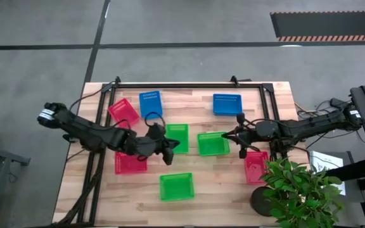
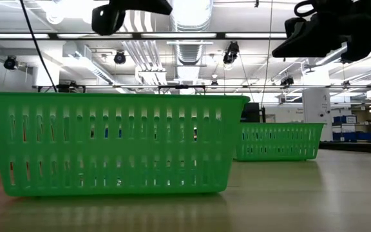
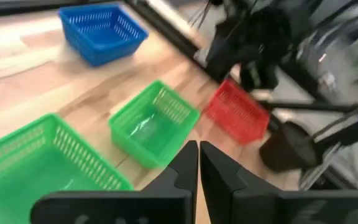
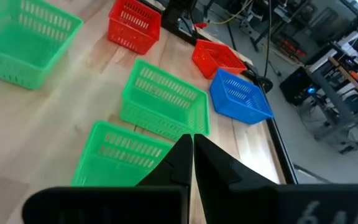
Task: Stack baskets by color
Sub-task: Stack the top right green bin on top of the bottom green bin
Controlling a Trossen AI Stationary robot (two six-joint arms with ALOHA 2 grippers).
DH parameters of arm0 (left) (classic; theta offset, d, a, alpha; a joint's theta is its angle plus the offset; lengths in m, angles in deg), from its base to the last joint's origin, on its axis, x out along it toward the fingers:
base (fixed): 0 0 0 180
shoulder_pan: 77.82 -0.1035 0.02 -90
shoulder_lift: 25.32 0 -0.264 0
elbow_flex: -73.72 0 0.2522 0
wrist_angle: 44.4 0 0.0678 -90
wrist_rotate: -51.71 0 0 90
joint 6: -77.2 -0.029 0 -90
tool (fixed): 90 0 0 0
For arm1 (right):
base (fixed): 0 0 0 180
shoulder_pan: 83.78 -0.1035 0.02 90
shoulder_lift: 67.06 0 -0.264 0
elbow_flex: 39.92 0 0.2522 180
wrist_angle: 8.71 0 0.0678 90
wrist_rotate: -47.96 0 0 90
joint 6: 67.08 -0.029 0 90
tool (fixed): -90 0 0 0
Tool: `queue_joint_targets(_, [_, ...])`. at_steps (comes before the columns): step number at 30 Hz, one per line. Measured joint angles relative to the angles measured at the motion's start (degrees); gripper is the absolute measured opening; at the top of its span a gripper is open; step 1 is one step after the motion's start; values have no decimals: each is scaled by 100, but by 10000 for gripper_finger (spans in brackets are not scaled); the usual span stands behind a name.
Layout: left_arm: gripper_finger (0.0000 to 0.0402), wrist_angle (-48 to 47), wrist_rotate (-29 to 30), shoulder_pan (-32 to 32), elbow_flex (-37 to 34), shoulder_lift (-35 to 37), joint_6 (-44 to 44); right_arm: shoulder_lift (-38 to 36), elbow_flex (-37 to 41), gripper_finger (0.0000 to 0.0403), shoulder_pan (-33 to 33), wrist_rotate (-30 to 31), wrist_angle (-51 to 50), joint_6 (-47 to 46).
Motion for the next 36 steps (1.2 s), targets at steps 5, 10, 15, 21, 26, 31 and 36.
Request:
queue_joint_targets(5, [0,-833,-423,2,898,-429,3,0,0,9,0,0,0,89])
queue_joint_targets(10, [0,-1204,-1111,0,1496,-947,-362,0,0,9,2,0,-30,91])
queue_joint_targets(15, [0,-1924,-1864,-23,1933,-1471,-923,0,0,9,2,2,-92,61])
queue_joint_targets(21, [0,-2946,-2073,-254,2294,-1903,-902,0,0,9,2,2,-216,-62])
queue_joint_targets(26, [0,-2927,-2067,-730,2288,-2115,-202,0,0,9,2,2,-227,-208])
queue_joint_targets(31, [0,-2935,-2179,-1243,2257,-2380,811,-17,-68,9,0,2,-535,-496])
queue_joint_targets(36, [0,-2818,-2219,-1532,2252,-2656,902,-150,-76,9,0,2,-767,-521])
